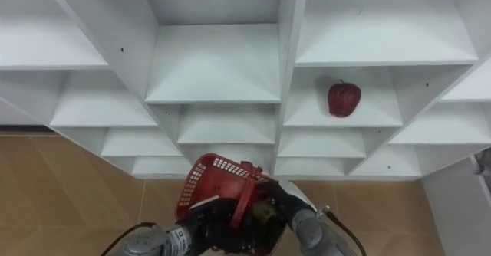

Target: Collect fruits from the closet

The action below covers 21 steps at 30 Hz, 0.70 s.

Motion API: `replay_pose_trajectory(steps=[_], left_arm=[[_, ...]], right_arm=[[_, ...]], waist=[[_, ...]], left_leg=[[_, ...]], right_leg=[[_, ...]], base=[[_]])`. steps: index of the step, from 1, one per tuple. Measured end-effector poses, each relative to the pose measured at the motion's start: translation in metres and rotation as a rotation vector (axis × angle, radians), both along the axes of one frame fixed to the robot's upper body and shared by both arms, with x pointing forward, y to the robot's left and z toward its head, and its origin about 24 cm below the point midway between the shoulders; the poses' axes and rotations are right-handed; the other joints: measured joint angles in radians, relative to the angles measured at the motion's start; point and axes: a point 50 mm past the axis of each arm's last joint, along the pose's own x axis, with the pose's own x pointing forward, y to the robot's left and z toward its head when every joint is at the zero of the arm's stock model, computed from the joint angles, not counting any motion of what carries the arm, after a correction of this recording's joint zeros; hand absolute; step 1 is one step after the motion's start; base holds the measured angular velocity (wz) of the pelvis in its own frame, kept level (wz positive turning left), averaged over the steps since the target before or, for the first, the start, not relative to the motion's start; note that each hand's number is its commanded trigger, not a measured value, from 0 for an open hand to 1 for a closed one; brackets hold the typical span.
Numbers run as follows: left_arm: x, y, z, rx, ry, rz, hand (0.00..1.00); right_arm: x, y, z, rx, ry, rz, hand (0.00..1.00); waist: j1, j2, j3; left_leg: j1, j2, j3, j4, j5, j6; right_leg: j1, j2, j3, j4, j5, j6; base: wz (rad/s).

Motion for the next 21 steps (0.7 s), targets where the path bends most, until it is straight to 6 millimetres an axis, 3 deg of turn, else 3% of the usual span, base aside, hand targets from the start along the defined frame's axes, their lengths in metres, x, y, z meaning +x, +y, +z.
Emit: replay_pose_trajectory(steps=[21], left_arm=[[-0.0003, 0.0006, -0.0007, 0.006, 0.003, -0.005, 1.00]], right_arm=[[-0.0007, -0.0003, -0.0006, -0.007, 0.003, 0.007, 0.00]], waist=[[0.000, -0.001, -0.0001]], left_leg=[[0.004, 0.001, 0.006, 0.001, 0.000, 0.000]], right_leg=[[0.001, 0.000, 0.006, 0.000, 0.000, 0.000]], base=[[0.00]])
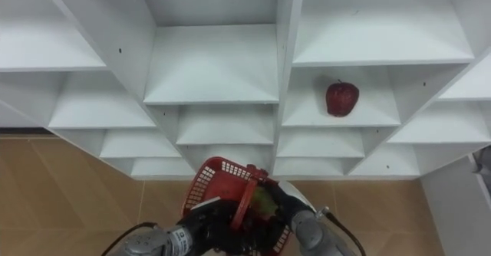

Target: Collect fruits from the closet

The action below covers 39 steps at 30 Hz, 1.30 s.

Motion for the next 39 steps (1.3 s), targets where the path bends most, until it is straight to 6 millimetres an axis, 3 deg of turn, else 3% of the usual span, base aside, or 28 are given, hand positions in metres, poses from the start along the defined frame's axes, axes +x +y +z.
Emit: replay_pose_trajectory(steps=[7, 19, 22, 23, 26, 32, 37, 39], left_arm=[[0.001, 0.003, 0.000, 0.007, -0.002, 0.006, 1.00], [-0.001, 0.019, -0.004, 0.080, -0.010, 0.005, 1.00], [-0.003, 0.026, -0.005, 0.119, -0.018, 0.000, 1.00], [-0.003, 0.031, -0.006, 0.141, -0.025, -0.006, 1.00], [-0.007, 0.040, -0.007, 0.171, -0.026, 0.031, 1.00], [-0.021, 0.047, -0.015, 0.191, 0.014, 0.094, 1.00], [-0.021, 0.057, -0.014, 0.195, 0.009, 0.169, 1.00], [-0.021, 0.062, -0.013, 0.193, 0.006, 0.197, 1.00]], right_arm=[[0.000, 0.001, 0.000, -0.002, 0.000, 0.007, 0.00], [-0.003, 0.002, 0.000, 0.050, 0.021, -0.002, 0.00], [-0.007, 0.005, 0.000, 0.087, 0.025, -0.013, 0.00], [-0.009, 0.006, 0.000, 0.117, 0.026, -0.032, 0.00], [-0.017, 0.005, 0.004, 0.182, 0.016, -0.056, 0.00], [-0.029, 0.004, 0.006, 0.223, 0.012, -0.064, 0.00], [-0.034, 0.006, 0.020, 0.262, -0.056, -0.052, 0.00], [-0.034, 0.003, 0.025, 0.278, -0.079, -0.069, 0.00]], waist=[[0.000, 0.002, -0.0015], [-0.003, 0.005, -0.0055], [-0.001, 0.003, -0.0099], [0.000, -0.001, -0.0159], [-0.004, -0.008, -0.0189], [-0.027, -0.043, -0.0332], [-0.032, -0.049, -0.0313], [-0.037, -0.051, -0.0241]], left_leg=[[0.003, -0.001, -0.003, 0.002, 0.000, 0.000], [0.036, -0.017, -0.072, 0.003, 0.000, 0.000], [0.056, -0.019, -0.072, -0.007, 0.000, 0.000], [0.058, -0.019, -0.072, -0.010, 0.000, 0.000], [0.088, -0.026, -0.068, -0.026, 0.000, 0.000], [0.148, -0.030, -0.067, -0.053, 0.000, 0.000], [0.195, -0.026, -0.042, -0.073, 0.000, 0.000], [0.221, -0.024, -0.035, -0.088, -0.001, 0.000]], right_leg=[[0.008, 0.000, -0.004, 0.000, 0.000, 0.000], [0.083, -0.015, -0.080, -0.018, -0.011, 0.003], [0.107, -0.015, -0.085, -0.033, -0.011, 0.005], [0.109, -0.014, -0.083, -0.035, -0.012, 0.006], [0.134, -0.014, -0.079, -0.041, -0.014, 0.008], [0.194, -0.014, -0.077, -0.070, -0.019, 0.012], [0.221, -0.010, -0.051, -0.072, -0.020, 0.012], [0.229, -0.008, -0.043, -0.072, -0.020, 0.012]], base=[[0.01], [0.18], [0.04], [0.00], [0.00], [0.00], [-0.15], [-0.12]])
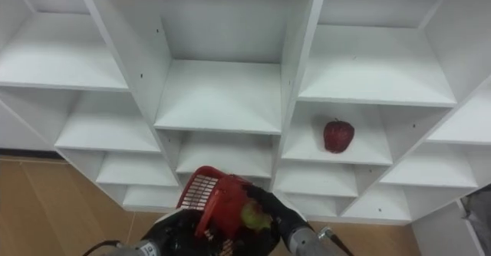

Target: Collect fruits from the closet

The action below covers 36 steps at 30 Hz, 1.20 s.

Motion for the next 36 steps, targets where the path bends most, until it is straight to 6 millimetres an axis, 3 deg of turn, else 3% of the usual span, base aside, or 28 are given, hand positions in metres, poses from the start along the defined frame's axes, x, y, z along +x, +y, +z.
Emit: replay_pose_trajectory(steps=[4, 13, 24, 36], left_arm=[[-0.004, 0.004, -0.002, 0.015, 0.007, 0.029, 1.00], [-0.013, 0.010, -0.006, 0.048, 0.026, 0.077, 1.00], [-0.020, 0.017, -0.003, 0.055, -0.001, 0.110, 1.00], [-0.043, 0.038, -0.013, 0.088, 0.070, 0.230, 1.00]], right_arm=[[0.003, -0.005, 0.005, -0.005, -0.031, -0.023, 0.00], [-0.014, -0.012, 0.000, -0.013, 0.003, -0.058, 0.00], [-0.006, -0.027, 0.006, -0.016, -0.033, -0.132, 0.00], [0.003, -0.040, 0.017, -0.027, -0.116, -0.221, 0.00]], waist=[[-0.006, -0.001, 0.0047], [-0.020, 0.000, 0.0036], [-0.021, 0.007, -0.0051], [-0.033, 0.007, -0.0022]], left_leg=[[0.018, 0.005, 0.026, -0.006, -0.001, -0.001], [0.035, 0.011, 0.056, -0.020, -0.002, -0.003], [0.064, 0.025, 0.103, -0.023, -0.011, -0.009], [0.088, 0.045, 0.134, -0.025, -0.021, -0.022]], right_leg=[[0.000, 0.005, 0.023, 0.002, 0.000, -0.001], [-0.003, 0.014, 0.061, 0.002, 0.006, -0.003], [0.005, 0.030, 0.107, 0.001, 0.011, -0.007], [0.018, 0.053, 0.136, -0.014, 0.019, -0.018]], base=[[-0.19], [-0.12], [-0.13], [-0.09]])
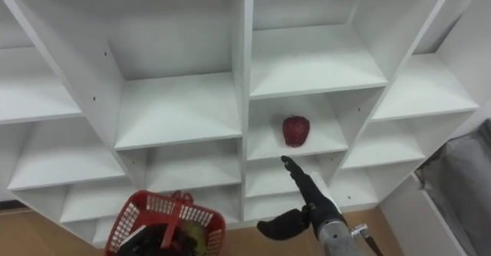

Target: Collect fruits from the closet

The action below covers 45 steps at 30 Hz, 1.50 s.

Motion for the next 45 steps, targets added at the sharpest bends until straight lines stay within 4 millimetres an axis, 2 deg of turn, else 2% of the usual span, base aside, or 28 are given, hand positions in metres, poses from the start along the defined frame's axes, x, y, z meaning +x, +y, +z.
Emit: replay_pose_trajectory(steps=[8, 12, 17, 33, 45], left_arm=[[-0.007, 0.011, -0.005, 0.023, 0.037, 0.054, 1.00], [-0.009, 0.015, -0.005, 0.028, 0.041, 0.068, 1.00], [-0.009, 0.013, -0.005, 0.024, 0.042, 0.067, 1.00], [-0.014, 0.014, -0.006, 0.025, 0.051, 0.071, 1.00], [-0.009, 0.013, -0.003, 0.011, 0.029, 0.059, 1.00]], right_arm=[[0.003, -0.008, 0.003, -0.015, -0.028, -0.059, 0.00], [0.013, -0.020, 0.015, -0.035, -0.105, -0.143, 0.00], [0.024, -0.023, 0.024, -0.039, -0.167, -0.196, 0.00], [0.026, -0.025, 0.026, -0.053, -0.191, -0.230, 0.00], [0.033, -0.024, 0.031, -0.041, -0.217, -0.240, 0.00]], waist=[[-0.013, -0.008, 0.0069], [-0.014, -0.011, 0.0069], [-0.016, -0.018, 0.0037], [-0.015, -0.025, 0.0000], [-0.011, -0.022, 0.0004]], left_leg=[[-0.009, 0.001, 0.000, 0.000, -0.001, -0.001], [-0.007, 0.000, 0.001, 0.000, -0.001, -0.001], [0.004, 0.001, 0.000, -0.001, -0.001, -0.001], [0.016, 0.000, -0.002, -0.008, -0.001, -0.001], [0.013, 0.000, -0.002, -0.009, -0.001, -0.001]], right_leg=[[-0.002, 0.000, 0.000, -0.001, 0.001, -0.001], [-0.003, 0.000, 0.002, -0.002, 0.000, -0.001], [0.004, 0.001, 0.006, -0.003, 0.000, -0.001], [0.013, 0.002, 0.007, -0.002, 0.000, -0.001], [0.013, 0.001, 0.003, -0.006, 0.000, -0.001]], base=[[0.00], [0.00], [-0.01], [0.00], [0.00]])
